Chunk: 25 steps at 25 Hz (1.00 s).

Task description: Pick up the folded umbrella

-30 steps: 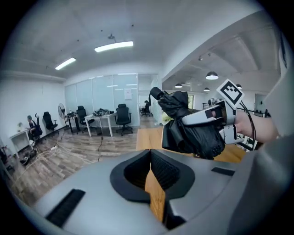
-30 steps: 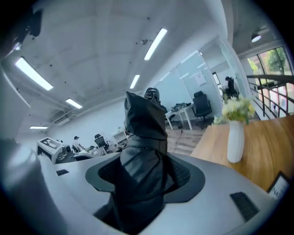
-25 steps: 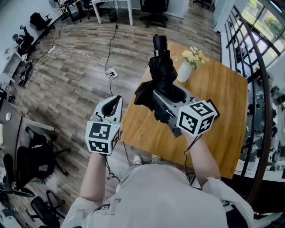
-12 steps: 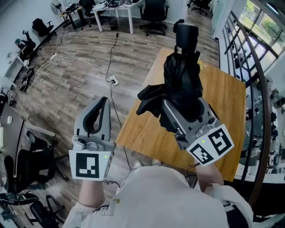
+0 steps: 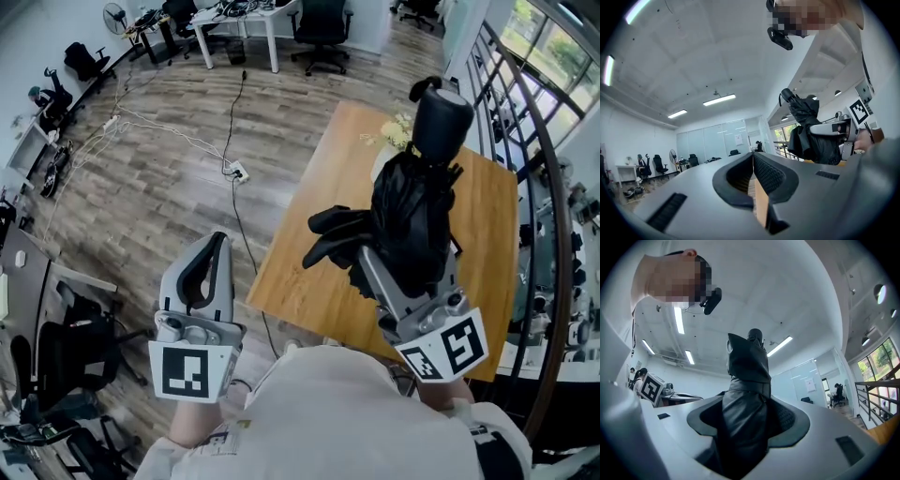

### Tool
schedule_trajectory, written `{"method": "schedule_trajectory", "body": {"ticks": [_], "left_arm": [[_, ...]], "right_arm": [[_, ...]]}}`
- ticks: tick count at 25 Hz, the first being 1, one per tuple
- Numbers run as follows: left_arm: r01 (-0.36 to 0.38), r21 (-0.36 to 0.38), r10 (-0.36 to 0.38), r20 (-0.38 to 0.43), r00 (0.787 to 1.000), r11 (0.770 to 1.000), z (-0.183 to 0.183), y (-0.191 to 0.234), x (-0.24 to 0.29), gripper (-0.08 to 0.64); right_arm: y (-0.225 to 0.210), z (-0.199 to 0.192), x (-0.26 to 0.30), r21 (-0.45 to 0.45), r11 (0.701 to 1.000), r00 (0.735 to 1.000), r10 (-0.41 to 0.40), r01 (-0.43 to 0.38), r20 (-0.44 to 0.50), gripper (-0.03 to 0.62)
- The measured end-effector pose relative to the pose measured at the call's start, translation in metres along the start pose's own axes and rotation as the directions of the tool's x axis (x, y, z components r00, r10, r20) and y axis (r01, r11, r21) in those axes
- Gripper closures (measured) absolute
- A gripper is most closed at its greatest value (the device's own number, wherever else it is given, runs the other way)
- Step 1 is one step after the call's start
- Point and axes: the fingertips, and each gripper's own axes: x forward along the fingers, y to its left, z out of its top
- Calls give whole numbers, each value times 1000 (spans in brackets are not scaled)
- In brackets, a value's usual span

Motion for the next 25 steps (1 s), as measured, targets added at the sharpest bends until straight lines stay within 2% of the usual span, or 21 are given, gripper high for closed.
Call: {"method": "schedule_trajectory", "body": {"ticks": [3,7,9,15,25], "left_arm": [[12,-3,-12,17,1000,1000,-6,-4,3,540],[30,20,-27,-130,991,999,-35,-21,6,540],[37,12,-34,-155,987,999,-40,-28,10,540],[32,-10,-33,-171,985,999,-47,-28,12,540],[52,-35,-58,-165,985,998,-45,-28,14,540]], "right_arm": [[6,-12,-3,-14,1000,1000,9,-9,-5,307],[11,-31,-4,-29,999,999,20,-21,-25,307],[9,-39,-4,-10,999,998,31,-31,-48,308],[3,-50,-1,12,1000,996,24,-23,-85,308],[-1,-48,0,33,999,996,3,-1,-84,307]]}}
